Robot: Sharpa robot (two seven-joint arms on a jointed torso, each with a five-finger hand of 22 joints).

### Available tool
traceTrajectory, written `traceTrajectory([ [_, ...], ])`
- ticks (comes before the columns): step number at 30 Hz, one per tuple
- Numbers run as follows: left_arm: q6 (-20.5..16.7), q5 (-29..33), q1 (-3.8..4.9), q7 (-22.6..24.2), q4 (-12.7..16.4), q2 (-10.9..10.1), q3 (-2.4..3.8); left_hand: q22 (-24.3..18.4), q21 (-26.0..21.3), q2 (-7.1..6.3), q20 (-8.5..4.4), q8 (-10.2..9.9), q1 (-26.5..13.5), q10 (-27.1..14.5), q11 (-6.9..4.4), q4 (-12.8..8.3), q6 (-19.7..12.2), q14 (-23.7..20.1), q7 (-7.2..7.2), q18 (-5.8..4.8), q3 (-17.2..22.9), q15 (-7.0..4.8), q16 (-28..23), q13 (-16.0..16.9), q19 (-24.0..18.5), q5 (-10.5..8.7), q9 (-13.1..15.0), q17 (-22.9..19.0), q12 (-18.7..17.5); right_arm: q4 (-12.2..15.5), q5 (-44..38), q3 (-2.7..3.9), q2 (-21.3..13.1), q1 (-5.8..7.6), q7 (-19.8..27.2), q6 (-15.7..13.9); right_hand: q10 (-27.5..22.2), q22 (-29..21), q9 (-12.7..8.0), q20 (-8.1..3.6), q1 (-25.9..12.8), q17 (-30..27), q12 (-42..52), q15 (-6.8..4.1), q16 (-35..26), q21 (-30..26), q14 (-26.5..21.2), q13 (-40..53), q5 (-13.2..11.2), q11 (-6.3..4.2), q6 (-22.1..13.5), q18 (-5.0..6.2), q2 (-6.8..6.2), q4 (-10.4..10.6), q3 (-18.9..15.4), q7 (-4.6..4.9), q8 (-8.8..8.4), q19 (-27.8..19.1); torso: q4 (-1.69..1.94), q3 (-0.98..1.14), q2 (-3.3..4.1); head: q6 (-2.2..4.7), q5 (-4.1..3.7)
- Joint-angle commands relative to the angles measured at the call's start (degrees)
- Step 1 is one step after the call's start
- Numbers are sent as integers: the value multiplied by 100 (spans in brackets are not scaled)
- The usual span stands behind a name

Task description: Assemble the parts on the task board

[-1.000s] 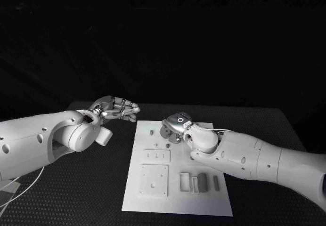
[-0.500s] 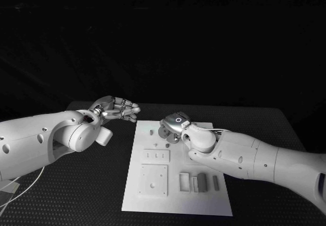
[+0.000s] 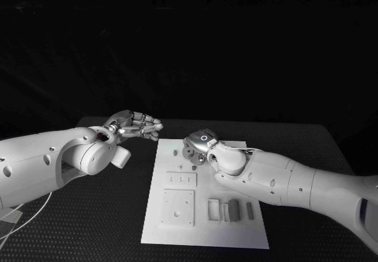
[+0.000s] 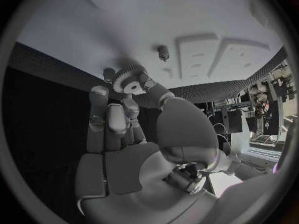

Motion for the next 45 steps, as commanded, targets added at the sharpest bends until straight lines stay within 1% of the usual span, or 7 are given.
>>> traceTrajectory([
  [1,81,-14,9,28,12,-3,4,7,-33,-4,13,-23,-12,-20,25,1,5,-33,189,58,33,0,-32,10,-34,-22,-7,10,-26,-70,22,-15,-6,-47,-6,102,19,89,-17,-34,23,-12,-37,-28,7,8,14,-9,35,-29,549,333,30,18,31,163,2,20,11,0,1,-15,9],
  [8,78,-14,9,25,17,-12,4,8,-35,-4,14,-23,-12,-20,24,1,5,-33,189,58,34,0,-35,11,-34,-22,-7,13,-26,-133,89,-15,-20,-50,1,137,20,87,-18,-32,1,-18,-38,-25,4,3,13,-18,35,-26,545,333,-1,17,26,166,-9,21,-18,7,-1,-19,28],
  [22,78,-18,9,23,19,-17,5,9,-38,-7,14,-24,-12,-21,25,1,5,-32,189,59,35,1,-40,14,-35,-22,-8,18,-27,-162,329,-17,-50,-54,68,125,2,82,-28,-28,-33,-52,-52,-18,-6,-10,1,-36,35,-17,506,333,-46,25,31,178,-47,22,-13,12,-1,-18,32],
  [29,78,-18,9,22,15,-13,4,10,-39,-6,15,-25,-12,-22,25,1,5,-32,189,59,36,1,-42,15,-34,-22,-8,20,-28,-178,488,-17,-60,-54,135,13,-15,68,-220,-15,-199,-84,-57,146,-13,-40,5,-84,33,157,-180,333,-403,127,37,359,-469,58,-19,12,0,-20,35],
  [32,75,-18,9,24,14,-17,4,10,-39,-7,15,-25,-12,-22,25,0,5,-32,189,59,36,1,-42,15,-34,-22,-8,21,-28,-157,550,-17,-97,-54,146,-42,-34,48,-305,-16,-304,-93,-59,165,-17,-66,14,-115,34,176,-571,333,-788,439,188,383,-667,106,-17,9,-1,-28,34],
  [36,66,-18,9,14,15,-25,4,10,-39,-7,15,-26,-13,-23,25,1,4,-31,189,59,37,1,-43,15,-34,-22,-8,22,-28,-123,680,-16,-149,-54,178,-21,-59,48,-324,-30,-306,-104,-40,196,-13,-82,18,-133,34,206,-794,333,-1048,741,344,415,-748,134,-15,8,-4,-33,32],
  [45,69,-18,9,-7,24,-41,4,13,-42,3,18,-30,-45,-31,30,8,0,-30,192,57,38,3,-51,17,-32,-22,-11,30,-33,-148,768,-16,-176,-54,332,93,-94,71,-250,-30,-384,-113,-7,219,-6,-88,10,-153,36,231,-681,333,-984,1049,363,437,-628,129,-21,10,1,-30,41],
])
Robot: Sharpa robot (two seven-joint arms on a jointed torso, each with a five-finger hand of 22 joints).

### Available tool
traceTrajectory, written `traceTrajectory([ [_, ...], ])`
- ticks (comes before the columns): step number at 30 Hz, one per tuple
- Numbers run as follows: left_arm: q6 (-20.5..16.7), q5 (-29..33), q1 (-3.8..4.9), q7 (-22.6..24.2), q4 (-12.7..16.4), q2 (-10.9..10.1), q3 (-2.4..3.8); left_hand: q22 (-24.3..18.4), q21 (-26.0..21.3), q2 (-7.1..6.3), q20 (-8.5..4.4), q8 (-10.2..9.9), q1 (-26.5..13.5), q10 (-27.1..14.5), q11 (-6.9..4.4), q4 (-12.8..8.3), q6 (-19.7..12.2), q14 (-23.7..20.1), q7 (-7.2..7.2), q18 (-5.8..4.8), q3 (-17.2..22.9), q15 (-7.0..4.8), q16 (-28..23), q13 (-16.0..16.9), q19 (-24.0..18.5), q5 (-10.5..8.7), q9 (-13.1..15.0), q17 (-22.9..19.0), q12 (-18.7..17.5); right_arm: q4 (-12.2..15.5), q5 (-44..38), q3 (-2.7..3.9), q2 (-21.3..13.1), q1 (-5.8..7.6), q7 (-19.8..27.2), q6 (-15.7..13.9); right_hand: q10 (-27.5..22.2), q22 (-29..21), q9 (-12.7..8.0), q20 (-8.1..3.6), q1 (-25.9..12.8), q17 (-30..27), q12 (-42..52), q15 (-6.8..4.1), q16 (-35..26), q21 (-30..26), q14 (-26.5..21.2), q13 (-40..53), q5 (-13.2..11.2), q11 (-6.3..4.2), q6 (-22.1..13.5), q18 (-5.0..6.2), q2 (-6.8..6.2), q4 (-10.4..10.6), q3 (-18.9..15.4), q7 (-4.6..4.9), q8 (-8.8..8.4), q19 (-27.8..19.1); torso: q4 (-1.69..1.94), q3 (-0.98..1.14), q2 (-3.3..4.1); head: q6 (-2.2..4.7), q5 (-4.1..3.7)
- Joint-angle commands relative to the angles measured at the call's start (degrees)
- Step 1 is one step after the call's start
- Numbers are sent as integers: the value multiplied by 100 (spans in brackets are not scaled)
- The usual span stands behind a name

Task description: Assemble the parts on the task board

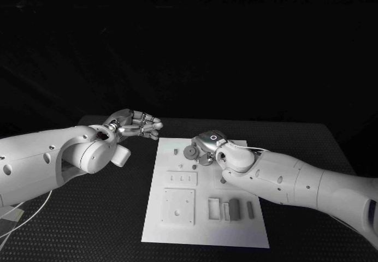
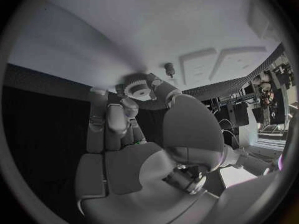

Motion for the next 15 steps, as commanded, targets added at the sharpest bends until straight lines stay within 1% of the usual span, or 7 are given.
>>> traceTrajectory([
  [1,67,-15,9,8,18,4,4,10,-20,4,18,-31,-52,-32,30,8,-1,-30,193,99,39,4,-29,5,-32,-22,-7,10,-34,-2,152,-1,2,-2,169,128,-22,74,32,1,-83,1,20,48,-4,-22,-2,-9,13,36,78,330,81,98,-5,70,68,8,-4,2,2,4,4],
  [4,69,-15,9,8,17,8,4,10,-22,8,19,-32,-66,-37,32,8,-2,-29,193,99,42,4,-33,6,-32,-22,-8,13,-36,-4,259,-1,-3,-2,267,197,-30,85,69,-3,-96,-5,32,37,-1,-21,-9,-15,13,24,206,330,262,145,-24,56,150,-4,-4,1,2,6,-3],
  [5,69,-15,9,8,18,8,4,11,-23,11,19,-32,-73,-39,32,9,-2,-30,194,99,43,5,-35,6,-32,-22,-8,15,-37,4,265,-1,-7,-2,284,205,-35,92,85,-5,-99,-5,37,30,1,-20,-13,-18,13,16,271,330,349,137,-54,48,189,-14,-4,2,2,6,-2],
  [7,70,-15,9,4,19,3,4,11,-24,11,19,-33,-76,-40,33,8,-2,-30,194,99,44,5,-36,7,-33,-22,-8,16,-37,18,310,-1,-18,-2,325,225,-43,103,105,-6,-110,-6,48,15,4,-17,-21,-23,13,0,359,330,587,116,-105,31,241,-34,1,0,0,3,-1],
  [10,65,-15,9,3,19,1,4,11,-25,13,19,-33,-83,-43,34,8,-2,-30,194,100,46,5,-38,7,-33,-21,-8,17,-38,24,325,-1,-38,-2,326,221,-56,114,119,-7,-118,-7,64,1,7,-9,-35,-32,14,-9,465,330,857,-7,-210,19,296,-69,2,1,1,-3,-2],
  [13,67,-15,9,2,24,-3,4,11,-26,13,19,-33,-87,-44,34,7,-2,-31,193,100,48,5,-40,7,-34,-21,-8,19,-38,26,315,-1,-64,-2,315,228,-64,116,124,-4,-147,-14,76,12,9,0,-44,-41,10,-3,558,330,1003,-87,-269,31,335,-85,1,1,-1,-4,-4],
  [15,64,-15,9,-2,26,-7,4,11,-27,14,19,-34,-88,-45,34,7,-2,-32,193,100,50,5,-42,7,-35,-21,-9,19,-39,17,407,-1,-87,-2,302,333,-66,115,120,-2,-160,-10,78,12,10,2,-43,-44,12,0,563,330,1021,-104,-283,31,334,-88,-2,2,0,-5,-4],
])
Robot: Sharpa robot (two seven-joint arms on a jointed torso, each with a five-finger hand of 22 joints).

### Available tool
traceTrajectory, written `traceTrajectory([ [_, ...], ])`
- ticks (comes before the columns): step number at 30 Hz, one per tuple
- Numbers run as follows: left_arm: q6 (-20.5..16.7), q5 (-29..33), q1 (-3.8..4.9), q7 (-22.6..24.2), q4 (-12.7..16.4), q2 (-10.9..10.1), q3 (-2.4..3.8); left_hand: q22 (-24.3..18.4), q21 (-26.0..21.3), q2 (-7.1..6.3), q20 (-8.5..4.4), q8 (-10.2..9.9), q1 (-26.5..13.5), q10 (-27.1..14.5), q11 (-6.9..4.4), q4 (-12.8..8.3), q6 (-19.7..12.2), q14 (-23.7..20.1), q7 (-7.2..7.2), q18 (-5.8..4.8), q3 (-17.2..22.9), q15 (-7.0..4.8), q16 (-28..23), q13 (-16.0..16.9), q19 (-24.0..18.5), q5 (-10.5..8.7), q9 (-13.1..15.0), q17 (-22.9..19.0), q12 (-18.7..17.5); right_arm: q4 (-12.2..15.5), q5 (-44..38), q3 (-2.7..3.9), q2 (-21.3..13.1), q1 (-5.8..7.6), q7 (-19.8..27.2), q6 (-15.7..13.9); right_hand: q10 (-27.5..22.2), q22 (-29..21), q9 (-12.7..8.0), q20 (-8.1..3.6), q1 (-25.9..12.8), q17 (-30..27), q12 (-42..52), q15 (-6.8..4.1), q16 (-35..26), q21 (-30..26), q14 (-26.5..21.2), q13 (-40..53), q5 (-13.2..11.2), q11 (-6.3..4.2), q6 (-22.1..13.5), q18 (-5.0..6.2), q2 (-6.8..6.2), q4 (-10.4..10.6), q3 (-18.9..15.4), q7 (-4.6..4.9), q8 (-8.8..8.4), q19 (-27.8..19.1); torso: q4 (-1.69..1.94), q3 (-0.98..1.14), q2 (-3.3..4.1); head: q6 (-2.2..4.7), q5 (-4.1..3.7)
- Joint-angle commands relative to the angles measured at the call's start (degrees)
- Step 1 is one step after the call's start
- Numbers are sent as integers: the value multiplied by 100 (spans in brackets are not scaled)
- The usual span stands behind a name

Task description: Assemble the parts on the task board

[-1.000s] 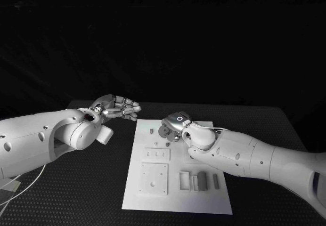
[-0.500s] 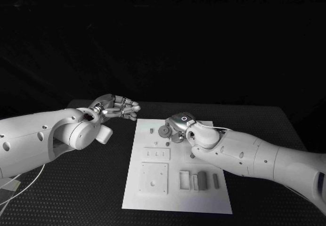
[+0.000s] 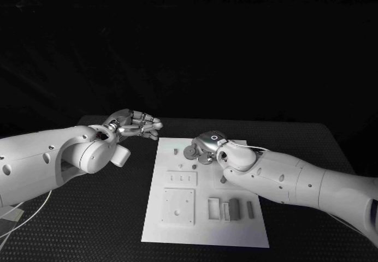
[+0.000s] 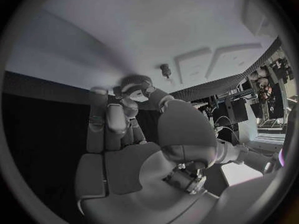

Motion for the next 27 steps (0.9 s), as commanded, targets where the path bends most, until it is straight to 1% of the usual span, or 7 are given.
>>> traceTrajectory([
  [1,64,-14,9,17,23,-4,4,7,-27,-10,19,-34,-65,-25,13,-9,-2,-32,193,60,34,5,-21,9,-35,-21,-9,6,-39,-9,161,-5,-27,-10,82,338,-36,115,-5,6,-19,-12,23,13,9,2,-47,-10,13,9,224,340,74,-37,-16,160,17,-34,-3,1,1,-2,0],
  [4,54,-14,9,16,28,-10,4,7,-28,-11,19,-34,-67,-26,14,-9,-2,-32,193,61,35,5,-22,9,-36,-21,-9,6,-39,-28,232,-5,-42,-10,79,387,-41,112,-18,14,-79,-32,27,15,5,1,-58,-18,12,12,223,340,123,-36,-43,162,6,-45,-8,0,3,2,1],
  [8,53,-14,9,12,30,-13,4,7,-30,-14,19,-35,-69,-29,14,-10,-2,-34,193,61,37,5,-25,9,-37,-21,-9,8,-40,-65,360,-5,-58,-10,64,399,-53,108,-50,21,-169,-59,29,25,-3,-2,-74,-29,12,25,163,340,103,-25,-81,177,-41,-56,-7,4,5,13,-1],
  [15,44,-14,9,10,42,-34,4,7,-34,-19,20,-36,-73,-35,16,-11,-3,-36,193,61,41,6,-30,9,-40,-21,-10,10,-42,-10,497,-5,-152,-9,68,304,-82,97,-119,21,-403,-50,36,58,-1,-9,-73,-49,11,60,-19,340,-228,67,-151,214,-160,-49,-7,3,2,30,-5],
  [20,40,-14,9,13,51,-58,3,7,-35,-21,20,-36,-73,-38,17,-12,-3,-37,193,61,44,7,-32,9,-41,-21,-10,12,-43,224,497,18,-375,-7,63,45,-85,93,-124,3,-418,-26,50,66,8,-11,-60,-57,13,68,-7,340,-325,109,-94,224,-157,-33,-17,10,-3,52,-11],
  [24,19,-16,9,42,22,-67,3,7,-36,-23,20,-36,-73,-39,17,-12,-3,-38,193,61,46,7,-34,10,-42,-21,-10,13,-43,422,848,130,-626,6,288,-293,-82,96,-112,-21,-260,-44,71,62,12,-7,-65,-63,13,63,66,340,-351,10,-3,217,-117,-22,-29,14,0,95,-26],
  [27,13,-119,8,68,-43,-73,3,8,-38,-26,22,-36,-82,-42,19,-10,-2,-38,193,60,47,8,-37,10,-43,-23,-10,15,-43,676,1087,317,-879,77,558,-675,-82,101,-114,-33,-68,-23,87,63,21,1,-51,-69,12,65,69,340,-364,-142,55,219,-115,-12,-29,14,-8,132,-44],
])
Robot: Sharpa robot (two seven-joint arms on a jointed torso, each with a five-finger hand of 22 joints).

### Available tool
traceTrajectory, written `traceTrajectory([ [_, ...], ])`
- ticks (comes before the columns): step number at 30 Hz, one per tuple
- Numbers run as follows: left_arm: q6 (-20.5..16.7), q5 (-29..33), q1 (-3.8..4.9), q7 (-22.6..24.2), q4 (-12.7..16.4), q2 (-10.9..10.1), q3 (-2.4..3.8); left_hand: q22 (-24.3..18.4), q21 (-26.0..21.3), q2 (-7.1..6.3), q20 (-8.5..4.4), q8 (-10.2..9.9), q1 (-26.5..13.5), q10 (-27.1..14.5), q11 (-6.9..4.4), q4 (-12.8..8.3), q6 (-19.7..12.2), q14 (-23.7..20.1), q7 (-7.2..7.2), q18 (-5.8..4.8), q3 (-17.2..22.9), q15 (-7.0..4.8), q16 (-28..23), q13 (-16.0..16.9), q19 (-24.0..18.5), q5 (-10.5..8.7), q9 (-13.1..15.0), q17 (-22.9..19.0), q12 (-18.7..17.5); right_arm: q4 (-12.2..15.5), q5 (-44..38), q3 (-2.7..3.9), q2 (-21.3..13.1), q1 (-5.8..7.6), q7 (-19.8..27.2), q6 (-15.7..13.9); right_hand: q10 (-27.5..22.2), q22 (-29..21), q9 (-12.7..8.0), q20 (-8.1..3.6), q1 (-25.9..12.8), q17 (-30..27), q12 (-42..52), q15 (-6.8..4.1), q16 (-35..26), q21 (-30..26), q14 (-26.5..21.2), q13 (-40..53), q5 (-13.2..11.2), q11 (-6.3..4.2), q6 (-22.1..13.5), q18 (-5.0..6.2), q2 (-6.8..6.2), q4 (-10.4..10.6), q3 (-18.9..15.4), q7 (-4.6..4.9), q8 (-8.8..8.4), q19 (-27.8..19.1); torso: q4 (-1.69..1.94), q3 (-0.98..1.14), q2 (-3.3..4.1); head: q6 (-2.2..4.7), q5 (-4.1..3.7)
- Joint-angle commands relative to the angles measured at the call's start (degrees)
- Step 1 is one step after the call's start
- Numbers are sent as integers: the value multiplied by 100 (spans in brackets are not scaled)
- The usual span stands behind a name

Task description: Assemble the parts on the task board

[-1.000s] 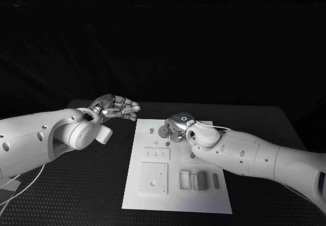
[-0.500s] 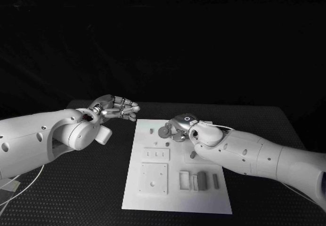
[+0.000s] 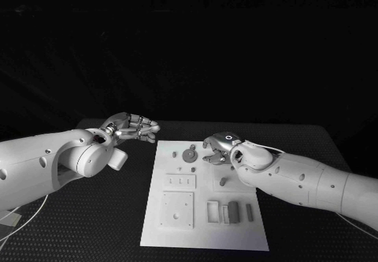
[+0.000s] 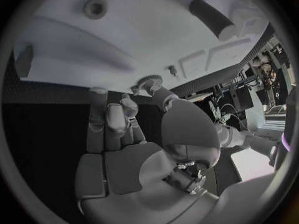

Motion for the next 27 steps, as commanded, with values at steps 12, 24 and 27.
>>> traceTrajectory([
  [12,78,-114,1,118,-240,96,4,12,-40,-4,-2,-37,-40,-32,3,-4,-1,-32,191,65,53,5,-41,9,-18,-22,-7,15,-9,451,1823,326,-960,434,1576,-184,-134,88,10,54,429,-253,-383,8,-178,-85,-108,-389,12,-10,188,352,-155,-478,52,110,51,-131,-145,84,-50,159,-24],
  [24,118,-148,-20,134,-369,160,4,15,-40,2,-4,-39,-23,-37,4,-6,-3,-22,192,68,64,2,-42,11,-12,-23,-8,24,-8,-121,2357,319,-1460,485,2384,972,-375,68,15,204,868,-406,-3647,79,-526,-273,-258,-2930,29,37,55,353,-50,-823,171,153,39,-393,-197,147,-68,181,-41],
  [27,125,-150,-28,135,-390,171,4,16,-40,2,-4,-39,-21,-37,5,-6,-3,-22,192,68,64,2,-42,11,-11,-23,-8,24,-8,-248,2106,293,-1506,484,2406,942,-149,63,20,217,911,-409,-4195,95,-552,-301,-242,-3375,5,93,48,353,-103,-826,118,156,68,-378,-204,158,-64,177,-58],
])
